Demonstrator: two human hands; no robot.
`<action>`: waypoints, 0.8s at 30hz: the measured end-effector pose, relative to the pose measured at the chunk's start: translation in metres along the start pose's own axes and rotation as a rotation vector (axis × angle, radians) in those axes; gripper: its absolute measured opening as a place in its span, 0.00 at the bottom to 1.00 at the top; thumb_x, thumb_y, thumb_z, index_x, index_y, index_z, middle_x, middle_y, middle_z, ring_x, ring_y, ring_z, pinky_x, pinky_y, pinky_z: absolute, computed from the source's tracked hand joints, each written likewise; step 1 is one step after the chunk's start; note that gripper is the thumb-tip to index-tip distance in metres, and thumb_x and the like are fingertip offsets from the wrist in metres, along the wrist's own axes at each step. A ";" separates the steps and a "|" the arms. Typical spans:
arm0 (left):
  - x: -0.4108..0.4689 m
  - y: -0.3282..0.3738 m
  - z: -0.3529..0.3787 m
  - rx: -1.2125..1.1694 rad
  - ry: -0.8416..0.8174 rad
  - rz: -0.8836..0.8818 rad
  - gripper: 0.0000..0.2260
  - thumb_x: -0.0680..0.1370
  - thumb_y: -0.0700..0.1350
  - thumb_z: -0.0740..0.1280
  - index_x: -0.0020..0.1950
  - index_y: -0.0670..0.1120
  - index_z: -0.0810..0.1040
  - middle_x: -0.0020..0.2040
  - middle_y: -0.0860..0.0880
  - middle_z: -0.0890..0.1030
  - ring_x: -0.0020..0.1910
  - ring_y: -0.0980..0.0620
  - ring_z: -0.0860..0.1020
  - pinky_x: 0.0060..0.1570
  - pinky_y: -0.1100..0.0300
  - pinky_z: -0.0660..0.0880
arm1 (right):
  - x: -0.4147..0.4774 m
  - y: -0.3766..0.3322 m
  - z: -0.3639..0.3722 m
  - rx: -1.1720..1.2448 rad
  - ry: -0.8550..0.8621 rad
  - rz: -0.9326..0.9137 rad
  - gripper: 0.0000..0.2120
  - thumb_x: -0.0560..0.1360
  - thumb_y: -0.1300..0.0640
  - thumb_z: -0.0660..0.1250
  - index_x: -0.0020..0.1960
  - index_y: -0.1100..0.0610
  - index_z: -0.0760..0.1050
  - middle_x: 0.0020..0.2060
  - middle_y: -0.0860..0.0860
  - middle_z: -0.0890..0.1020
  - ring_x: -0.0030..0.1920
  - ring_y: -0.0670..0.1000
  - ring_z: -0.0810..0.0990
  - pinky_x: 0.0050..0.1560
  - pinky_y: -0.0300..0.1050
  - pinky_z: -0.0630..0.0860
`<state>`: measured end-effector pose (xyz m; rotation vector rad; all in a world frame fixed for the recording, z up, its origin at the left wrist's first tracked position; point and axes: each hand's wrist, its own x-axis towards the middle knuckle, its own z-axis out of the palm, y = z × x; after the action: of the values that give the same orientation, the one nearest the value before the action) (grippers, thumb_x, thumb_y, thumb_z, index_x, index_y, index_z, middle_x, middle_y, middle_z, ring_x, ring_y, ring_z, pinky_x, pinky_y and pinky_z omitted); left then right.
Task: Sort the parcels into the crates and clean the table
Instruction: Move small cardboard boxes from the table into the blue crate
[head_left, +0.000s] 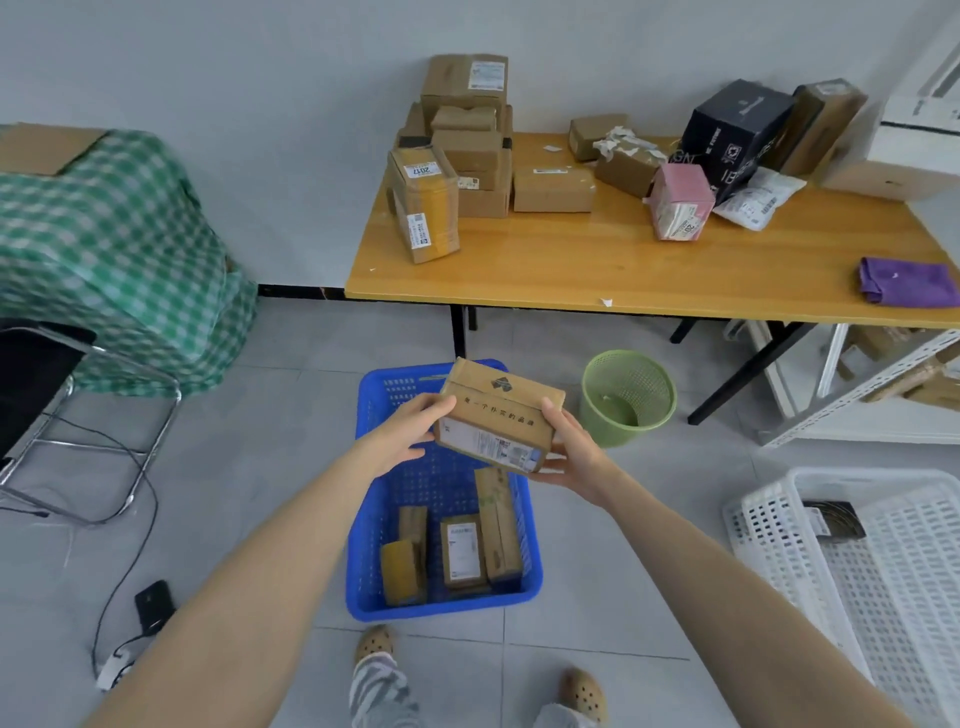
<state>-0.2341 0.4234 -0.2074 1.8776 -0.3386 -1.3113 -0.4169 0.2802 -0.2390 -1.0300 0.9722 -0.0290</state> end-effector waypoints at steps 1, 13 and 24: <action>0.009 -0.004 -0.020 0.024 -0.011 -0.006 0.17 0.78 0.58 0.61 0.64 0.54 0.68 0.63 0.52 0.73 0.67 0.47 0.69 0.70 0.44 0.62 | 0.013 0.003 0.019 0.006 0.009 0.012 0.27 0.75 0.37 0.61 0.69 0.49 0.63 0.59 0.58 0.76 0.56 0.59 0.79 0.50 0.56 0.81; 0.098 -0.090 -0.110 0.125 -0.104 -0.240 0.22 0.77 0.60 0.63 0.68 0.56 0.66 0.67 0.54 0.70 0.67 0.47 0.68 0.67 0.43 0.66 | 0.101 0.087 0.116 0.173 0.052 0.227 0.41 0.61 0.36 0.73 0.67 0.49 0.61 0.59 0.53 0.75 0.56 0.61 0.80 0.52 0.63 0.79; 0.285 -0.176 -0.067 -0.073 -0.014 -0.257 0.19 0.77 0.50 0.68 0.63 0.49 0.65 0.62 0.50 0.73 0.61 0.52 0.71 0.60 0.55 0.69 | 0.283 0.146 0.072 0.168 0.183 0.191 0.17 0.78 0.48 0.64 0.65 0.47 0.67 0.60 0.52 0.74 0.62 0.54 0.73 0.53 0.53 0.78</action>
<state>-0.0922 0.3912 -0.5162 1.8967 -0.0560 -1.4857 -0.2559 0.2862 -0.5226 -0.7862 1.2108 -0.0469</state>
